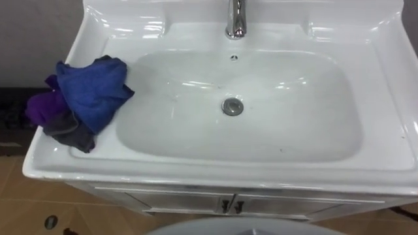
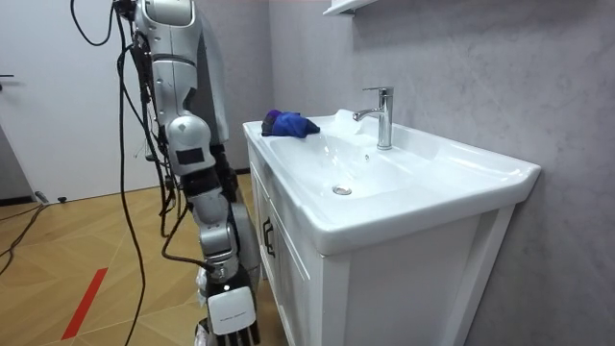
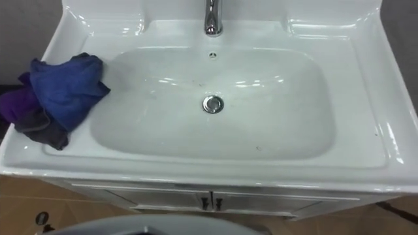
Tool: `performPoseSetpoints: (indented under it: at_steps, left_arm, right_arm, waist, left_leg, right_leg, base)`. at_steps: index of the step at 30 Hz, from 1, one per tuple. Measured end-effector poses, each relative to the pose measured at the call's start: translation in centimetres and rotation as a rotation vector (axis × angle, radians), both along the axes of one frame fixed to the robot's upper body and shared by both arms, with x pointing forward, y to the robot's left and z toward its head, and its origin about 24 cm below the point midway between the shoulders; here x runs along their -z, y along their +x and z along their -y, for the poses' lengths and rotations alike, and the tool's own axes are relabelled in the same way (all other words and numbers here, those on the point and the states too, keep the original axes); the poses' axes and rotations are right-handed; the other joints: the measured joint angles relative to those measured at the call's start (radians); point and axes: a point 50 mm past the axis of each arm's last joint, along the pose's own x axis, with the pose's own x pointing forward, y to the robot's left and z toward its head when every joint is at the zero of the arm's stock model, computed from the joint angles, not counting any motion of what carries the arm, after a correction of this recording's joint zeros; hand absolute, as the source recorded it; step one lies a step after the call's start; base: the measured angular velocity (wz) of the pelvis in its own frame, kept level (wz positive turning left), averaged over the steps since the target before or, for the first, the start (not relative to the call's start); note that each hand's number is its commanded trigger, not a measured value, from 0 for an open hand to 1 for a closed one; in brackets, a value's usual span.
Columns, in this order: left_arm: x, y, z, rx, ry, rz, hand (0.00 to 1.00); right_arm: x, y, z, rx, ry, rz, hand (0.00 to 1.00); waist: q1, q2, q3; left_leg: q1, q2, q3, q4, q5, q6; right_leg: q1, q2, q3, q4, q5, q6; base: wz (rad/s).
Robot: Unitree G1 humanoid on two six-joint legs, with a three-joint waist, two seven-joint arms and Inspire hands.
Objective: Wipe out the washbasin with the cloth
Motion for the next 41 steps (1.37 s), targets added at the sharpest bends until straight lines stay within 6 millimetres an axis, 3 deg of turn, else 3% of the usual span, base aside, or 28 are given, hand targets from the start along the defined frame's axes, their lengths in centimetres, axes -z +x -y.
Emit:
performPoseSetpoints:
  at_steps: [7, 15, 27, 41]
  left_arm:
    - [0.6, 0.8, 0.7, 0.054, -0.094, -0.045, 0.0]
    - [0.8, 0.3, 0.9, 0.047, -0.157, -0.096, 0.0]
    - [1.0, -0.5, 1.1, 0.076, -0.213, -0.187, 0.0]
    - [1.1, 0.0, 1.4, 0.129, -0.21, -0.201, 0.0]
  right_arm:
    - [0.0, -0.1, 0.1, -0.026, -0.004, -0.015, 0.0]
    - [0.0, -0.9, 0.0, -0.014, 0.007, -0.074, 0.0]
    - [0.0, -0.2, 0.0, -0.05, -0.001, -0.087, 0.0]
    - [0.0, -0.1, -0.1, -0.059, 0.022, -0.096, 0.0]
  waist:
    - [-0.004, 0.011, 0.0004]
    - [-0.009, 0.013, 0.0004]
    - [-0.021, 0.013, 0.0007]
    - [-0.021, 0.024, 0.004]
  left_leg:
    - [-0.003, 0.001, 0.023, -0.003, -0.009, 0.012]
    - [-0.01, 0.001, 0.024, -0.001, -0.01, 0.014]
    - [0.0, 0.001, 0.024, -0.003, -0.01, 0.014]
    - [0.0, 0.002, 0.026, -0.006, -0.01, 0.013]
  right_leg:
    - [-0.02, 0.0, 0.026, 0.017, 0.008, 0.005]
    - [-0.024, -0.001, 0.027, 0.019, 0.014, 0.005]
    - [-0.021, 0.0, 0.027, 0.016, 0.014, 0.005]
    - [-0.023, 0.001, 0.03, 0.017, 0.014, 0.005]
  base:
    - [-0.11]
    - [-0.01]
    - [0.0]
    - [0.0]
